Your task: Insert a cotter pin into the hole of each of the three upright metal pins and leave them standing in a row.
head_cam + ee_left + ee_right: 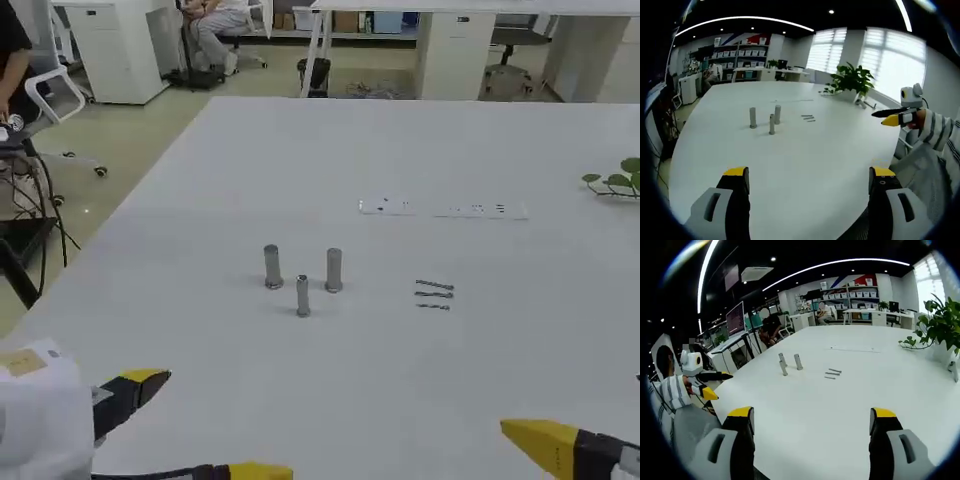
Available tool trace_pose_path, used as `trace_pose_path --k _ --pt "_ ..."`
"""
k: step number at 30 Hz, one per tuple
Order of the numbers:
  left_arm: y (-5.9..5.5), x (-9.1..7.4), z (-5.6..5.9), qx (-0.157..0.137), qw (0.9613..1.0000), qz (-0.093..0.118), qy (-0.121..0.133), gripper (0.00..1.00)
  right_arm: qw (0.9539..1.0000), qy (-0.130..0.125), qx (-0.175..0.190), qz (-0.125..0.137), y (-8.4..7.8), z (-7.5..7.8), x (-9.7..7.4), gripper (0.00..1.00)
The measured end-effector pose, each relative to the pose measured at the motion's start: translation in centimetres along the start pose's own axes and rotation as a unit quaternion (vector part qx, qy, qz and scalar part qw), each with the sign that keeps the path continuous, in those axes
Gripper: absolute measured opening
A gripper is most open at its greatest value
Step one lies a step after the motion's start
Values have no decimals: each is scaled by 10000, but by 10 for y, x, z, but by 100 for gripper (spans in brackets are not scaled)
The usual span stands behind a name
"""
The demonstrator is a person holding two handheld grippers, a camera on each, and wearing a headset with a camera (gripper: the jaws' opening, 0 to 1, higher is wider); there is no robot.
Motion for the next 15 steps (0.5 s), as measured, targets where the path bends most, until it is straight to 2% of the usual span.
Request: trace_pose_path --k 2,5,15 --pt "1 -1 -2 -77 9999 65 55 99 10000 36 66 46 1 0 0 93" --pt "1 -1 -3 -206 9998 -41 25 99 9999 54 102 66 2 1 0 93" --pt "1 3 -1 -153 9998 -110 1 99 10000 48 64 -16 3 3 1 92"
Point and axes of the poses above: the centre of the closed fingertips' face, and the gripper's own axes: x roughly forward along the fingers, z roughly to its right, y roughly out of its top, the point moved 9 cm from there along -x, roughly backward along the fingers, and after that the axes turned 15 degrees about x, right-handed, at the moved point
